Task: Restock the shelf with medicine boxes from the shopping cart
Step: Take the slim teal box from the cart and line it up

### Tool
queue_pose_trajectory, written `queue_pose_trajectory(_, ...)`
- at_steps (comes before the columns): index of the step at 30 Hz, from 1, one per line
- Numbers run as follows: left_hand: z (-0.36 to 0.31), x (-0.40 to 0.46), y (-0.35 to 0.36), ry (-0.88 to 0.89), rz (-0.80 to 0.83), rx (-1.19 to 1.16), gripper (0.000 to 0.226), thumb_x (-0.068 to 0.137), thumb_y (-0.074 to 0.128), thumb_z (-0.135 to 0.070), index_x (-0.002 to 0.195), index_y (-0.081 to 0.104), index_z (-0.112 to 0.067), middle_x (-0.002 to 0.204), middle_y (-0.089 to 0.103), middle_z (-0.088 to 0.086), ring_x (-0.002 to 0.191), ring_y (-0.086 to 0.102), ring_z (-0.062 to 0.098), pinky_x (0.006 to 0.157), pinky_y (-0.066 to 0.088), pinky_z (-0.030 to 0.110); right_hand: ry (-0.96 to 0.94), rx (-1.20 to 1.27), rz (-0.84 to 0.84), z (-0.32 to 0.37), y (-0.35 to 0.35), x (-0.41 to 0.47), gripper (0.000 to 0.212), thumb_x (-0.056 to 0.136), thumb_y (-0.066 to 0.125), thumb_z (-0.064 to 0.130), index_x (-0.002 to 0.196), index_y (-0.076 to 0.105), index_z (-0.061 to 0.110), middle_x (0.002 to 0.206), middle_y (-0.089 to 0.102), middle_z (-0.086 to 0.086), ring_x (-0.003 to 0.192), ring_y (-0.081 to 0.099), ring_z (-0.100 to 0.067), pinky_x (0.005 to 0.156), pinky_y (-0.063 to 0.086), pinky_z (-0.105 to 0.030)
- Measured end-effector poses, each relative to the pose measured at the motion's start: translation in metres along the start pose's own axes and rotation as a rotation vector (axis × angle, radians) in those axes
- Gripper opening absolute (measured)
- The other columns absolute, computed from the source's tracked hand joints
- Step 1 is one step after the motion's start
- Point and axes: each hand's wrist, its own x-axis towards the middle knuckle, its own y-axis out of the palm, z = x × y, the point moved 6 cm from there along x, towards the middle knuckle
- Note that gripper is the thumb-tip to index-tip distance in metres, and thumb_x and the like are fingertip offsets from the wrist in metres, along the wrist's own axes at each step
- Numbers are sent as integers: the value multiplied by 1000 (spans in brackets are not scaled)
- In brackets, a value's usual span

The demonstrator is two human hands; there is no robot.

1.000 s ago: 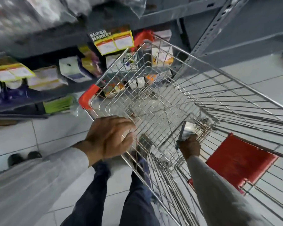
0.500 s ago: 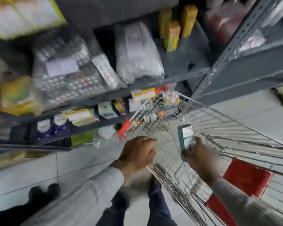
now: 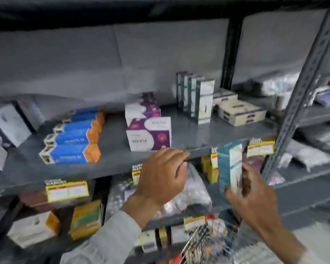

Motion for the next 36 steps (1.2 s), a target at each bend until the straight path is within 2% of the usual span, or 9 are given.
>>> queue_pose_trajectory(1, 0, 8, 2, 33, 5, 2, 27, 90, 68, -21, 116, 75, -18, 116, 76, -1, 110, 64, 18, 100, 48, 32, -39, 32, -50, 20, -9, 14, 60, 71, 84, 26, 122, 53, 32, 81, 62, 15, 69, 57, 2, 60, 39, -16)
queue_pose_trajectory(4, -9, 29, 27, 89, 101, 60, 40, 91, 64, -24, 129, 67, -12, 128, 70, 7, 123, 61, 25, 107, 45, 36, -123, 94, -163, 67, -26, 59, 57, 73, 83, 32, 120, 51, 30, 84, 64, 10, 71, 60, -12, 62, 46, -33)
queue_pose_trajectory(7, -9, 43, 65, -2, 305, 119, 65, 98, 47, -38, 153, 36, -5, 159, 40, 18, 149, 34, 35, 123, 24, 46, -113, 107, -178, 92, -24, 111, 53, 73, 78, 39, 115, 48, 32, 85, 68, 10, 76, 64, -17, 66, 48, -36)
queue_pose_trajectory(10, -1, 45, 87, -47, 397, 276, 70, 103, 32, -45, 158, 20, -3, 167, 21, 20, 154, 19, 36, 126, 8, 48, -102, 72, -125, 98, -8, 148, 47, 73, 77, 41, 106, 45, 30, 86, 69, 9, 77, 66, -19, 70, 55, -41)
queue_pose_trajectory(14, 2, 42, 93, -39, 301, 327, 68, 100, 37, -47, 154, 35, -5, 161, 36, 18, 150, 33, 35, 123, 16, 48, -75, 26, -79, 81, 20, 167, 52, 79, 79, 35, 112, 40, 26, 96, 67, 3, 87, 67, -26, 68, 50, -35)
queue_pose_trajectory(18, 6, 39, 101, -35, 325, 346, 70, 100, 39, -48, 155, 32, -5, 163, 33, 19, 151, 29, 36, 125, 19, 50, -71, 69, -103, 58, 32, 165, 73, 74, 83, 45, 127, 36, 28, 115, 66, 2, 104, 66, -23, 79, 57, -38)
queue_pose_trajectory(22, 5, 38, 101, -64, 309, 313, 68, 96, 48, -51, 149, 45, -8, 155, 47, 17, 144, 42, 33, 122, 28, 47, -95, 35, -116, 45, 41, 154, 92, 68, 85, 50, 141, 34, 28, 133, 59, 2, 120, 58, -21, 97, 55, -46)
queue_pose_trajectory(28, 4, 39, 98, -65, 256, 320, 65, 99, 43, -53, 148, 48, -11, 153, 50, 12, 143, 45, 29, 120, 29, 44, -71, -37, -192, 41, 46, 158, 56, 77, 80, 49, 116, 47, 26, 112, 61, 5, 108, 55, -20, 91, 51, -37)
queue_pose_trajectory(36, 1, 40, 96, -78, 262, 290, 67, 102, 34, -54, 154, 37, -13, 162, 38, 10, 151, 32, 28, 123, 14, 41, -38, -59, -228, 39, 42, 165, 56, 75, 82, 45, 109, 44, 23, 109, 63, 0, 105, 56, -23, 86, 49, -35)
